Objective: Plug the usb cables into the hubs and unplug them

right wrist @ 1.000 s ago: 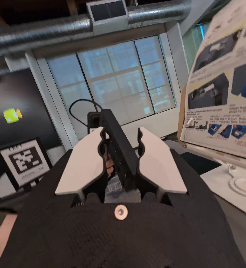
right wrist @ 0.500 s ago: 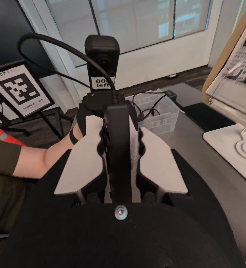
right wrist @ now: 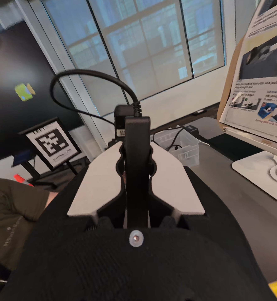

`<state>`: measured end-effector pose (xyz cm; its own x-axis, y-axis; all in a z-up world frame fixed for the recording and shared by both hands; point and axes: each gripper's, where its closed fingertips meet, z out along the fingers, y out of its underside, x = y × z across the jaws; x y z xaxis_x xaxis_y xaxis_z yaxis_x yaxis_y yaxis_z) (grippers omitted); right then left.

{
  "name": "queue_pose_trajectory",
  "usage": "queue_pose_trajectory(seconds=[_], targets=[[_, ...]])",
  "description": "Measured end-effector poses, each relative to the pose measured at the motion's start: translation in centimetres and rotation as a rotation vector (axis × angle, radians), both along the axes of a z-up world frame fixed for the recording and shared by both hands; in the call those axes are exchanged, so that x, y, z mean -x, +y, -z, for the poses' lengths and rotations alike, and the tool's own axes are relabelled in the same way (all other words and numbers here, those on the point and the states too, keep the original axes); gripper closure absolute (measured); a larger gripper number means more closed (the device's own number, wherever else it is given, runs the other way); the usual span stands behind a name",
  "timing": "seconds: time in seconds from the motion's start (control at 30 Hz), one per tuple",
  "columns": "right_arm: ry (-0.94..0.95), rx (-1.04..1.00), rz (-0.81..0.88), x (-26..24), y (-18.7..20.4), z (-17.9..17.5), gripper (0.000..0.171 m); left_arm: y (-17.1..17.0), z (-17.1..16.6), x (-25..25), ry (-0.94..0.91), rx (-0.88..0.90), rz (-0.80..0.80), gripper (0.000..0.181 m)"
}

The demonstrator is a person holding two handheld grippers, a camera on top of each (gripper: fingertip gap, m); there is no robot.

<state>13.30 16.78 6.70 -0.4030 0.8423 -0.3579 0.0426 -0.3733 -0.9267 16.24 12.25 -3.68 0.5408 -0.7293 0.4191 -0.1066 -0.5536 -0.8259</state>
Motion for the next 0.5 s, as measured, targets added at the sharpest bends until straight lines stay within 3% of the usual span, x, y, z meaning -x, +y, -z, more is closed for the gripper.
queue_pose_trajectory(seconds=[0.13, 0.33, 0.5], targets=[[0.059, 0.099, 0.037, -2.5, 2.6, -1.8, 0.146, -2.4, 4.1, 0.1, 0.218, 0.126, 0.099, 0.164], [0.126, 0.111, 0.115, -5.6, 4.8, -3.9, 0.146, -5.8, 10.5, 0.3, 0.528, 0.317, 0.211, 0.164], [0.159, 0.123, 0.143, -7.5, 5.9, -4.9, 0.145, -8.3, 12.9, -1.8, 0.589, 0.229, 0.341, 0.166]])
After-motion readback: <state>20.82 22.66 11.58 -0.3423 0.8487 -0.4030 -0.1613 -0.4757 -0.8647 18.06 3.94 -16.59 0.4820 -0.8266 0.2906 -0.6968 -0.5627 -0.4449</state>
